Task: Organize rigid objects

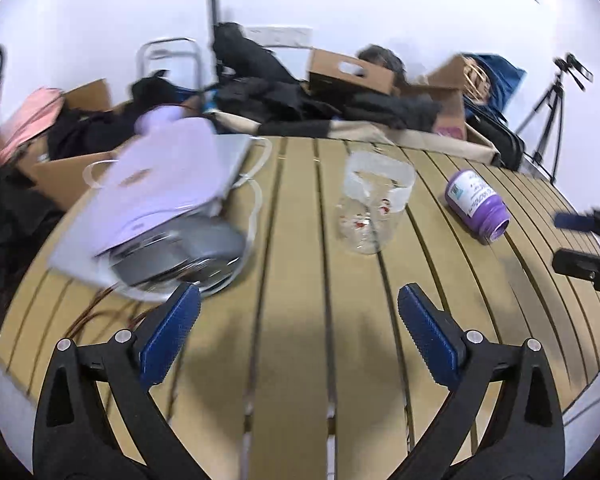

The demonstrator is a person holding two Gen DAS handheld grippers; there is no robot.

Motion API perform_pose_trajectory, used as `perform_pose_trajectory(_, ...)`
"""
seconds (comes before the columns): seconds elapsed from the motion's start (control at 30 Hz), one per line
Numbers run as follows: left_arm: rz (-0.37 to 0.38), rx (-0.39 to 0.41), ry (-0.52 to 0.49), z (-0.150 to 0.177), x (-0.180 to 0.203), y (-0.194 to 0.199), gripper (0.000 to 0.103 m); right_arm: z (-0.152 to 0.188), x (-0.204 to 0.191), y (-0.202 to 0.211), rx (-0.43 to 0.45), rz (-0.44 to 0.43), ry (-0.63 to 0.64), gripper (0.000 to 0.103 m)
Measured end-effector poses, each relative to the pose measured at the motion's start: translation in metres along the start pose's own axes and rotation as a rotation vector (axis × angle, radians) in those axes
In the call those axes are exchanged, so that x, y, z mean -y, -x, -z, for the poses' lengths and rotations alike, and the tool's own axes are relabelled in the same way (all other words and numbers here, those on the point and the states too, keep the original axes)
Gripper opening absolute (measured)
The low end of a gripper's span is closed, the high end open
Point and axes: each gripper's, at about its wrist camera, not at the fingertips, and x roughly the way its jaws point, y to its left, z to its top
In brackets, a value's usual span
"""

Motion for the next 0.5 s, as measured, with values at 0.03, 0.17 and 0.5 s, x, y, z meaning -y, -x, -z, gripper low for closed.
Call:
perform_pose_trajectory(0.03,-0.004,0.006,0.003,0.000,-0.001,0.009,0.099,0.005,0.001,0.007,0.001,0.022,-0.023,0.092)
perform_pose_trajectory(0.17,-0.026,0.030,-0.007,0.006,0.004,0.052,0.100,0.017,-0.005,0.037,0.000,0.015,-0.128,0.092)
perform_pose_trajectory(0.5,-0.032,0.080,0.064,0.073,0.029,0.215,0.103,0.068,-0.089,0.184,0.069,0.023,-0.161,0.092)
